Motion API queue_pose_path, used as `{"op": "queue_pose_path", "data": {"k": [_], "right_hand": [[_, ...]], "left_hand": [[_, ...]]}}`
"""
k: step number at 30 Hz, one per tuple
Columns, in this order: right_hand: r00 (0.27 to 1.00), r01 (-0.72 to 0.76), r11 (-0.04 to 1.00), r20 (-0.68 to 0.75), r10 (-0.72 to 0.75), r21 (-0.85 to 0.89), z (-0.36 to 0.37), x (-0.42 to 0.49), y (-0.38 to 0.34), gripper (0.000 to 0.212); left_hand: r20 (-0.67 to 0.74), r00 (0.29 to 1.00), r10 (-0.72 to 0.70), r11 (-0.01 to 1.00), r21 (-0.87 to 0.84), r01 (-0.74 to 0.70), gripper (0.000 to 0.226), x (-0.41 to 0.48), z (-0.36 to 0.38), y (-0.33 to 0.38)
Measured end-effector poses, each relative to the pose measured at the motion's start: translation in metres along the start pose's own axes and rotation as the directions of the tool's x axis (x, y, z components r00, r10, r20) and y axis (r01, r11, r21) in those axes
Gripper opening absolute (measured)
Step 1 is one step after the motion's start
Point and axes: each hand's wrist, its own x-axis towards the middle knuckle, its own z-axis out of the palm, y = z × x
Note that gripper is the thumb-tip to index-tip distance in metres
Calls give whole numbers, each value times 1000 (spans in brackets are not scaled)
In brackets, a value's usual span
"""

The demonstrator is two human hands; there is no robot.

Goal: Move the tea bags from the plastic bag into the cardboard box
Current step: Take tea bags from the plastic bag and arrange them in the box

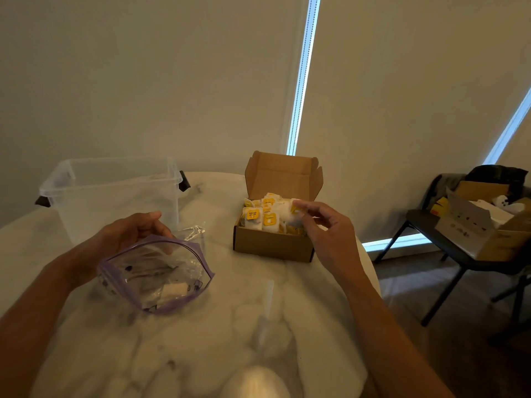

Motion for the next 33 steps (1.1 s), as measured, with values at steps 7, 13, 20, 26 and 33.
{"op": "queue_pose_path", "data": {"k": [7,13,20,26,33], "right_hand": [[999,-19,1000,-32,19,0,-3,-4,-1,27],[999,49,992,-1,-50,-117,-4,-7,1,24],[974,178,901,-59,-218,-395,-1,-6,3,29],[904,422,856,69,-422,-298,32,-36,-57,17],[561,655,741,754,-343,-151,117,-66,-95,35]], "left_hand": [[48,999,-21,996,86,17,83,0,-9,-2],[62,998,-18,993,118,10,85,-2,-11,-2],[177,984,8,987,156,-36,81,-35,-5,17],[176,984,31,981,181,-63,74,-37,0,19],[182,977,109,962,227,-150,73,-37,3,22]]}}
